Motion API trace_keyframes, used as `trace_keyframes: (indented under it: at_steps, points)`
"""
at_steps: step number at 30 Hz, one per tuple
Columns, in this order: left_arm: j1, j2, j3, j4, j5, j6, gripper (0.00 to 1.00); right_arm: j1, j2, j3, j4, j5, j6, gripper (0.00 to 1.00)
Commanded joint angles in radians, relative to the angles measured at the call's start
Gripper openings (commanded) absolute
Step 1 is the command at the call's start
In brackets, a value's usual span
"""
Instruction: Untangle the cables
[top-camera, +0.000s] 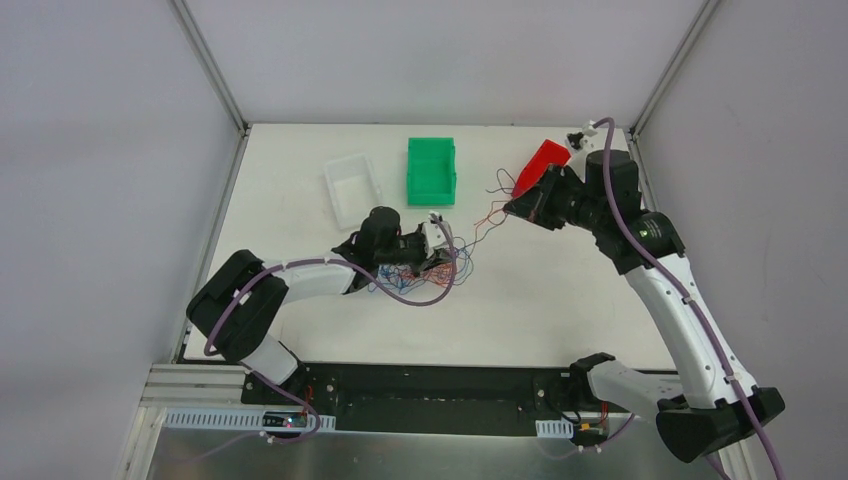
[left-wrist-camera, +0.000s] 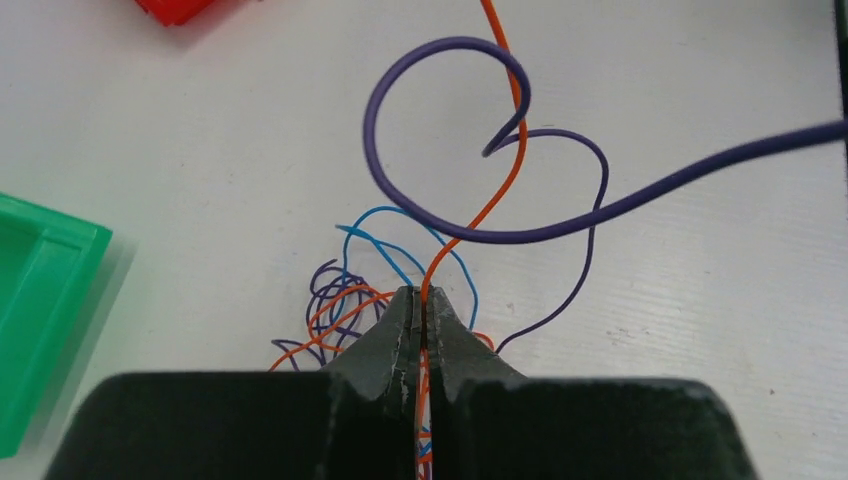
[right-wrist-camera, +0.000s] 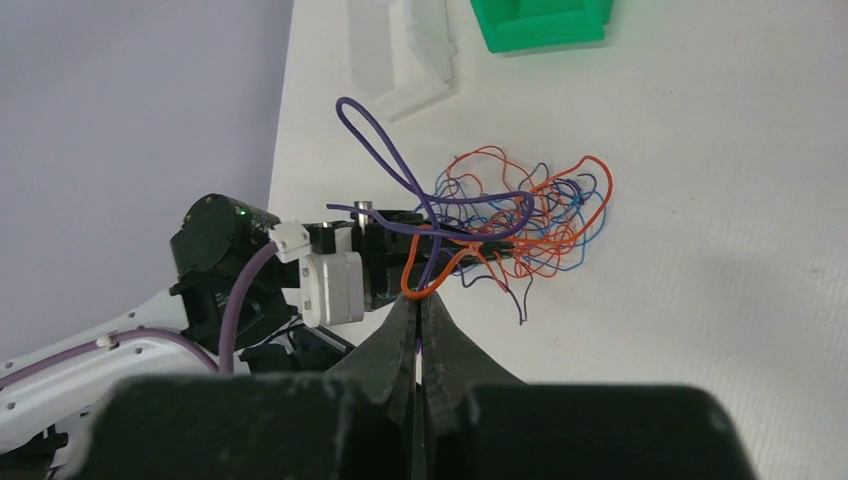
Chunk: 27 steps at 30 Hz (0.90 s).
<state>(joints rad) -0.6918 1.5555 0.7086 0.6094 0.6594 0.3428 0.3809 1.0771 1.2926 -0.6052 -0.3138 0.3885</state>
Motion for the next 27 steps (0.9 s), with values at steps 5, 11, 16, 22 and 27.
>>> trace_keyframes:
  at_steps: [5, 11, 16, 22, 27]
  points:
    - [0.075, -0.094, -0.041, -0.012, -0.350, -0.258, 0.00, -0.075, -0.065, -0.194, -0.063, 0.195, 0.082, 0.01]
    - [0.124, -0.153, -0.123, -0.001, -0.367, -0.324, 0.00, -0.163, -0.193, -0.422, -0.054, 0.416, 0.229, 0.68]
    - [0.124, -0.111, -0.115, 0.044, -0.294, -0.388, 0.00, -0.181, -0.220, -0.515, 0.032, 0.165, 0.166, 0.82]
    - [0.121, -0.062, -0.085, 0.036, -0.257, -0.414, 0.00, -0.099, -0.202, -0.591, 0.170, -0.002, 0.172, 0.76]
    - [0.121, -0.045, -0.073, 0.034, -0.259, -0.421, 0.00, 0.087, -0.077, -0.546, 0.205, 0.161, 0.188, 0.76]
